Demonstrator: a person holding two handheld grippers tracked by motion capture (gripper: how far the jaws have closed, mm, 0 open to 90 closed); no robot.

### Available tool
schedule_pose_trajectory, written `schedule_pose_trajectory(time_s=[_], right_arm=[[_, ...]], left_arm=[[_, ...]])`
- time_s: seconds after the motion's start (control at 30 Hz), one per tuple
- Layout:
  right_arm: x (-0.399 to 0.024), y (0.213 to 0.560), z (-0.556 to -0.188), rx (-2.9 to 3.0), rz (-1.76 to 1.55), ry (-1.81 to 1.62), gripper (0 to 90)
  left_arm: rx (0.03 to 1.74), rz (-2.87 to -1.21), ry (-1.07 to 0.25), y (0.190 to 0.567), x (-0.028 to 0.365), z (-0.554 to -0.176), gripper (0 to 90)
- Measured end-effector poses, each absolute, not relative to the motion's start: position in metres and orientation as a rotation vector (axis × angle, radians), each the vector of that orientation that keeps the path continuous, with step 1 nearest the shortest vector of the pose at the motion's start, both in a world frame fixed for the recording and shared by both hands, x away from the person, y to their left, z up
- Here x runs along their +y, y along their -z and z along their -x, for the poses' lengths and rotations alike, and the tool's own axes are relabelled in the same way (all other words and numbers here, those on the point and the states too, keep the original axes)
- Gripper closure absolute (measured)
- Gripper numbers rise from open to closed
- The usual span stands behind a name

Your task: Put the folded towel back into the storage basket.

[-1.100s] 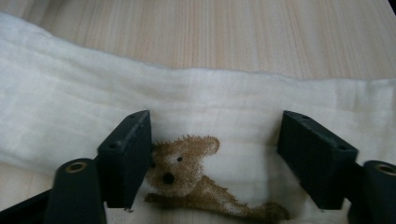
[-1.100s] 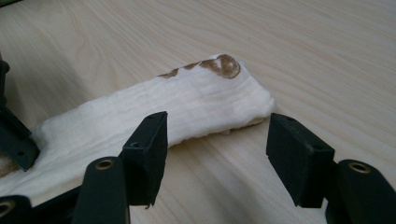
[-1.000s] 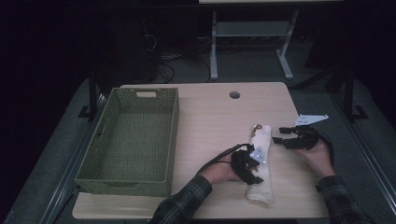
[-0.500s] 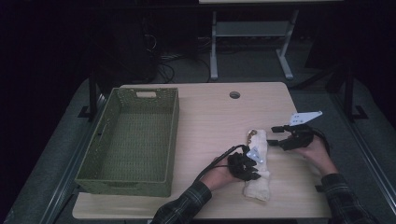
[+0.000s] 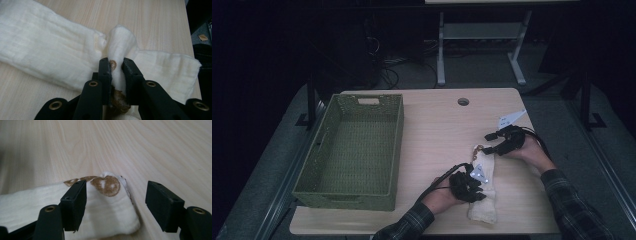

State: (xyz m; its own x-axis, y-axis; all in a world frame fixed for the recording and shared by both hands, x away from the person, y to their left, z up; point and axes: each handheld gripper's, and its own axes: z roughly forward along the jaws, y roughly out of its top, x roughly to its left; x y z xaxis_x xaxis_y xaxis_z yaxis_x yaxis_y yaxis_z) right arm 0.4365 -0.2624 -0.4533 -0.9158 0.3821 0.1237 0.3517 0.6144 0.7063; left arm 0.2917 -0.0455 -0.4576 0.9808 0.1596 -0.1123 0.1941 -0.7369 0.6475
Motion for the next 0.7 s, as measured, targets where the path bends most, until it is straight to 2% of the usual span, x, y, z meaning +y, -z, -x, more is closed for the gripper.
schedule_pose_trajectory(time_s=[0.43, 0.53, 0.7], right_arm=[[-0.248, 0.471, -0.44, 2.856, -0.543, -1.144, 35.0], [-0.247, 0.471, -0.436, 2.846, -0.481, -1.13, 43.0], [-0.245, 0.469, -0.435, 2.883, -0.438, -1.138, 61.8]], left_arm=[[0.245, -2.417, 0.074, 0.46, -0.046, -0.293, 78.0], [0.249, -2.42, 0.08, 0.46, -0.046, -0.294, 78.1], [0.259, -2.417, 0.087, 0.46, -0.046, -0.294, 78.2]])
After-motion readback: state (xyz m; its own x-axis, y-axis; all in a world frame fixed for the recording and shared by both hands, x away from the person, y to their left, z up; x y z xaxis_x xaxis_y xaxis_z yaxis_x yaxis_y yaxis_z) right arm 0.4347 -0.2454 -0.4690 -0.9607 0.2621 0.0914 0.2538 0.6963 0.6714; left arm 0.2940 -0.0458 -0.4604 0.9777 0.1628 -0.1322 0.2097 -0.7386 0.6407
